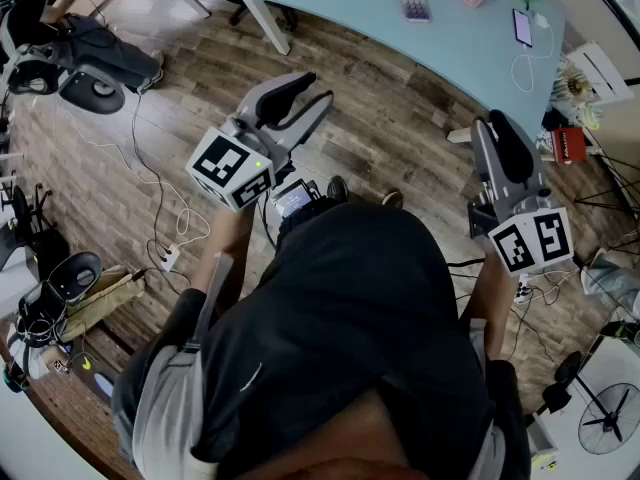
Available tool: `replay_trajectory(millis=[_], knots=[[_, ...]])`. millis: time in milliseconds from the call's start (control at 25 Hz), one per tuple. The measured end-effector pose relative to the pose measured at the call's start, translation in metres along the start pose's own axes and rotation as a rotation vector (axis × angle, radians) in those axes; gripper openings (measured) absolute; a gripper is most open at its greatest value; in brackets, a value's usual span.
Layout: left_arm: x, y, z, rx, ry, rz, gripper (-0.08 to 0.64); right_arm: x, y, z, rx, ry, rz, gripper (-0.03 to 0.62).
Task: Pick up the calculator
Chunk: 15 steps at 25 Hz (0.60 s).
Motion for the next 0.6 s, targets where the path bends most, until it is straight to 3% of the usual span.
replay_trajectory(millis=[600], knots=[[-0.0074, 0.0057, -0.0002, -0.010, 0.018, 0.020, 0.189, -0.0052, 0.0016, -0.0074, -0.005, 0.011, -0.020, 0.120]])
Point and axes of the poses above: the fingertips, and each gripper's own axes: z backward along the fingers, y to its left, x out of its top, the point moved 10 cm from there along z, backward along the fingers, and after that the axes turned 5 degrees about x, right-handed, at the moved point
